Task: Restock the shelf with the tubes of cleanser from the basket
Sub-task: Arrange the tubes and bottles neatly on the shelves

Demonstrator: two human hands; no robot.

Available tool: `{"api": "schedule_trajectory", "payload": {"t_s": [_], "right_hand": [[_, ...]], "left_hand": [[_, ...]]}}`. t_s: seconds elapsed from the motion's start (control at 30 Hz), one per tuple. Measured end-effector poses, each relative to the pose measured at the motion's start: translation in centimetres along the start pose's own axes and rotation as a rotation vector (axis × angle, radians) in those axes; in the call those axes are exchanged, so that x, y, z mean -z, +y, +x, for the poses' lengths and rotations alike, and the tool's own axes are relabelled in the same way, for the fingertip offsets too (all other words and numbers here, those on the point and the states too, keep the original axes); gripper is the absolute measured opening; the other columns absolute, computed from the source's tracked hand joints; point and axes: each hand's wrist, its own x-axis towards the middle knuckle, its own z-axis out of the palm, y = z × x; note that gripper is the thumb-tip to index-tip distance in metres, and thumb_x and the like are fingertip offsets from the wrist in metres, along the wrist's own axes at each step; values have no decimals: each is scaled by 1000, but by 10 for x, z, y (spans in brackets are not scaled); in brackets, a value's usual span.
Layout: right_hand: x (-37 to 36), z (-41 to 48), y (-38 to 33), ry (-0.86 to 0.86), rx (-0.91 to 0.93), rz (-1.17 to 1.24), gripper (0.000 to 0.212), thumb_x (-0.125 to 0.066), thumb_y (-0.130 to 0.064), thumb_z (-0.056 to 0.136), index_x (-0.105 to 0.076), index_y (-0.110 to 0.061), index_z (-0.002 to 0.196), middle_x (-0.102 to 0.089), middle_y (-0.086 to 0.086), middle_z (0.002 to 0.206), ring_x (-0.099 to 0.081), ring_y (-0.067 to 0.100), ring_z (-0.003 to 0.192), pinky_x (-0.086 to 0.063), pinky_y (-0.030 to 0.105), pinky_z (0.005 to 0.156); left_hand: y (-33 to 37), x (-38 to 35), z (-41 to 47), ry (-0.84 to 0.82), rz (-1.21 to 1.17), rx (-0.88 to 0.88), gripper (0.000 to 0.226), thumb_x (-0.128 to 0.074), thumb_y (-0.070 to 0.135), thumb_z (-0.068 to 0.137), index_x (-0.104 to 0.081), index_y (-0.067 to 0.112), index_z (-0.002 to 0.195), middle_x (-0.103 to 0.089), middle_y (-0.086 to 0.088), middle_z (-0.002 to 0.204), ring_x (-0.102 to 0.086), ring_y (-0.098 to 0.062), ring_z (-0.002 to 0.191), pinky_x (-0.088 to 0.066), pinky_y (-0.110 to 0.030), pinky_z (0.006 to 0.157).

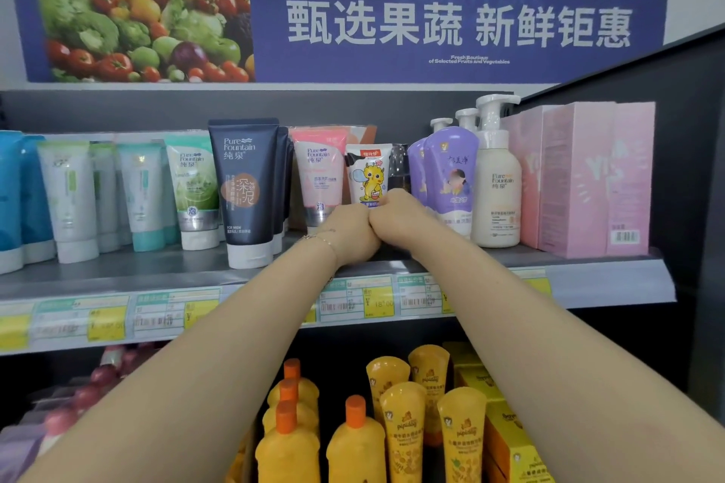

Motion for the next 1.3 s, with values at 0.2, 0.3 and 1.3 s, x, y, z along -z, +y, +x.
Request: {"api": "schedule_trajectory", "payload": {"t_s": [0.2,0.3,1.3], "right_hand": [[-1,1,2,3,13,-54,12,-46,-13,93,-56,-13,101,-54,7,95,-48,23,82,-26,21,50],[0,2,3,-21,15,-38,18,-45,-12,94,-60,-9,102,-55,8,95,-50,23,86,-29,21,51],[-18,16,-29,-135,53,0,19,-45,-1,86,-60,1,98,-56,14,88,-52,27,80,-48,34,74]], "left_hand": [[-1,-2,2,0,5,-9,32,-45,11,97,-55,5,127,-60,-15,123,-58,-30,110,-43,-30,83],[-2,-4,5,-8,26,-14,32,-43,11,97,-55,5,126,-60,-15,124,-58,-31,110,-40,-29,79],[-21,25,-31,6,-118,147,32,-47,16,95,-55,5,124,-60,-16,120,-57,-30,101,-44,-29,79]]}}
